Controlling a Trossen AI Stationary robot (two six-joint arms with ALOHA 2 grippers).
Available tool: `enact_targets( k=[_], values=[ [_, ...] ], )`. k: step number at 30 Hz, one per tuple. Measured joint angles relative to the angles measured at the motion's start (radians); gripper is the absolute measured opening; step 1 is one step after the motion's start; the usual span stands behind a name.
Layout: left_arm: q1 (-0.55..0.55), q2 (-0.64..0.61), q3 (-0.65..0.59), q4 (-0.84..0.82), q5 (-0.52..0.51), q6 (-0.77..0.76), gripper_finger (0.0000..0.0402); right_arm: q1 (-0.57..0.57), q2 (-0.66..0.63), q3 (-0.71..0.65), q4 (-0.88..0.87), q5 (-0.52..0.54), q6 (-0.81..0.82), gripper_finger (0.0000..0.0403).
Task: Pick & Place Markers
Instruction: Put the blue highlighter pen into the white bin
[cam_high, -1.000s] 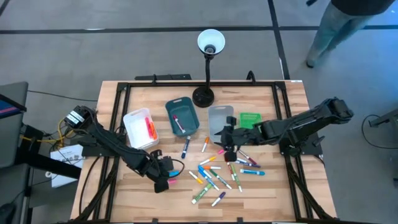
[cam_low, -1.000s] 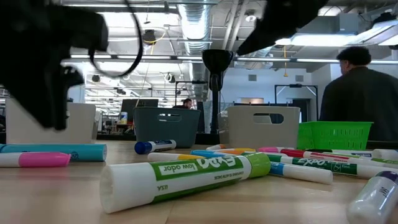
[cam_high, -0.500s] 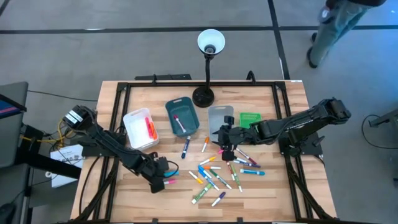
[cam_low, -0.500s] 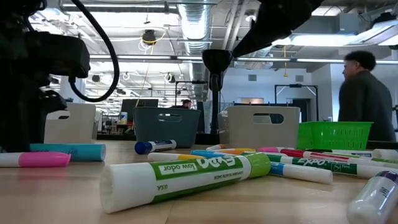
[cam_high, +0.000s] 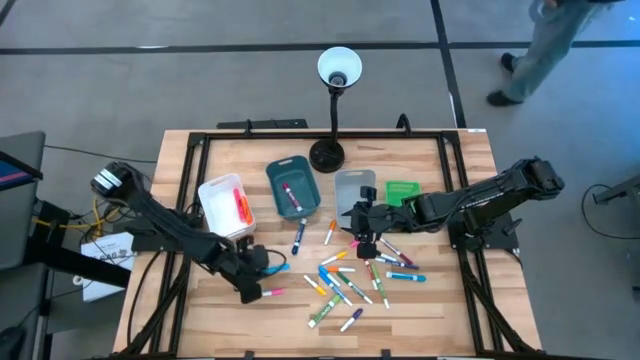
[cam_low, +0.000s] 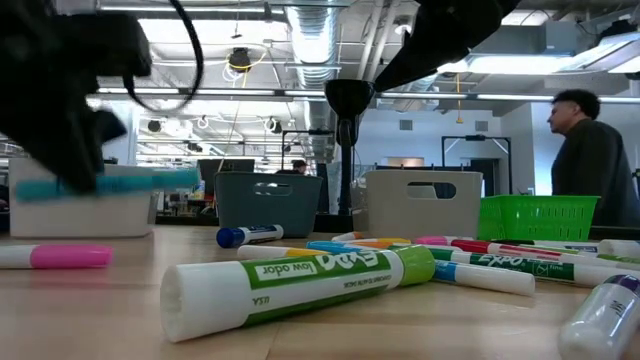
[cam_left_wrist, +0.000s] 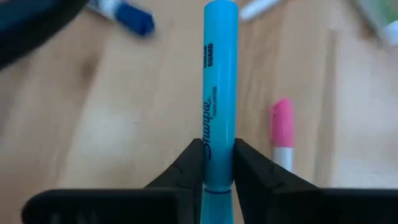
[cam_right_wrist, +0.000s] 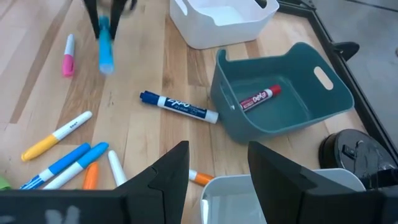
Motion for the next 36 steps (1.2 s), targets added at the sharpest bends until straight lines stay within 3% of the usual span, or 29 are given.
enact_targets(
  k=[10,15,24,29,36],
  values=[
    [0.118,-0.383,0.0,-0.34,-0.222,0.041,0.0067,-0.001,0.0,0.0,0.0,0.0,-0.008,0.0154],
    [0.216,-0.492,0.0,-0.45,-0.305,0.026,0.0068,-0.001,0.0,0.0,0.0,0.0,-0.008,0.0154],
    [0.385,-0.485,-0.026,-0.65,-0.299,-0.341,0.0068,0.0,0.0,0.0,0.0,0.0,-0.001,0.0154],
    [0.448,-0.46,-0.116,-0.683,-0.206,-0.556,0.0071,0.0,0.0,0.0,0.0,0.0,0.0,0.0154],
    [0.527,-0.414,-0.158,-0.652,-0.171,-0.59,0.0072,0.0,0.0,0.0,-0.003,0.0,-0.005,0.0154]
  ],
)
